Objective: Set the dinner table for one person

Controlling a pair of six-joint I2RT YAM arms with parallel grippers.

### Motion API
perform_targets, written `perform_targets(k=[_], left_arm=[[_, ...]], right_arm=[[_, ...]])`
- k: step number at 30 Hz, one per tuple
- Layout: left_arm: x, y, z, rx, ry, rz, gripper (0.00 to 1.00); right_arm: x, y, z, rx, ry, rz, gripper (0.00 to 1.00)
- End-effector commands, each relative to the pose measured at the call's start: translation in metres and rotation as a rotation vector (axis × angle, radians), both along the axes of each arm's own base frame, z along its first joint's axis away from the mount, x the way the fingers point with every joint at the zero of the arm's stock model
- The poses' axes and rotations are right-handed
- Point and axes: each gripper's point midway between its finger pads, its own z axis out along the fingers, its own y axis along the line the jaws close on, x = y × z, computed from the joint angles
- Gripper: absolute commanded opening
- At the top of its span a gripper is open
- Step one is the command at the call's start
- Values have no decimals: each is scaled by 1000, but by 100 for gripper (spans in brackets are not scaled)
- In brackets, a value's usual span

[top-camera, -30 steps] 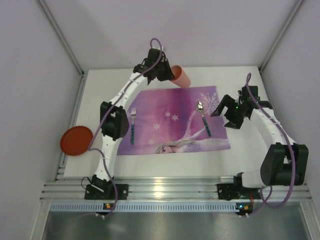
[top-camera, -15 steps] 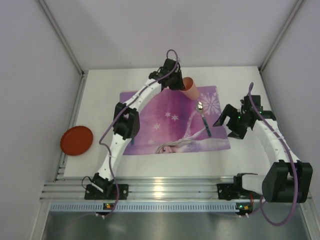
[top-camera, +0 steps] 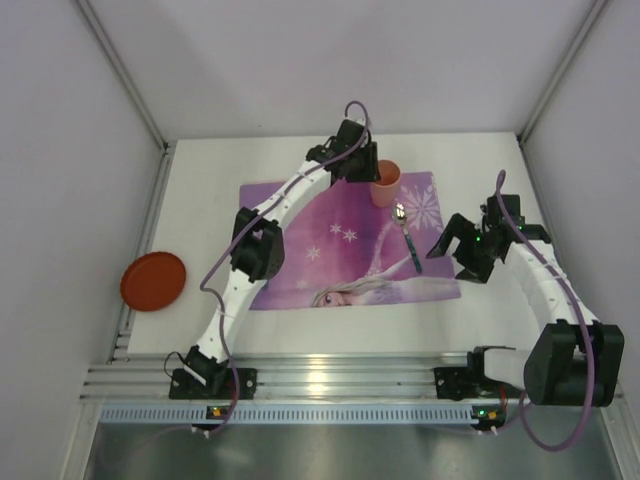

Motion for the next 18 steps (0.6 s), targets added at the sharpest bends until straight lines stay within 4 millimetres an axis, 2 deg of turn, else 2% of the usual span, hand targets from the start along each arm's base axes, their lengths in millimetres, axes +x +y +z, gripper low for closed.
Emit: perform_targets(k=[1,4,5,6,7,8,9,10,11,12,13,14,15,16,17,18], left_arm=[[5,-6,46,-59,-78,-1,47],[9,-9,101,-160,-165,20,62],[9,-5,134,-206,-209,37,65],[10,-3,153,-231,-244,52,74],[15,6,172,-257,-278,76,78],[12,15,201,-297,-313,94,86],[17,32,215,-305,-333,127,98],[18,43,217,-301,-329,148,98],[12,61,241,-310,-355,171,98],[17,87,246,-293,-362,216,98],[18,107,219,-236,-312,265,98],[8,136,236,-216,-329,328,98],[11,175,223,-165,-301,415,98],[6,211,176,-65,-212,522,98],[-13,240,169,-23,-163,578,98],[-26,287,118,62,-47,668,98]], right_arm=[[1,-6,5,-13,-40,-8,97],[-2,-6,5,-15,-44,-9,97],[-2,-6,7,-14,-50,-10,97],[-1,-6,7,-16,-52,-11,97],[0,-6,9,-17,-60,-9,97],[0,-6,11,-16,-64,-11,97],[1,-6,13,-16,-71,-12,97],[3,-6,16,-16,-78,-13,98],[3,-6,17,-12,-83,-13,98],[4,-5,18,-11,-87,-14,98],[5,-5,21,-9,-92,-14,98],[6,-4,22,-4,-97,-14,98],[6,-4,23,-3,-98,-13,98],[7,-3,25,1,-106,-12,98],[8,-2,25,12,-108,-11,98],[8,-1,25,19,-107,-12,98]])
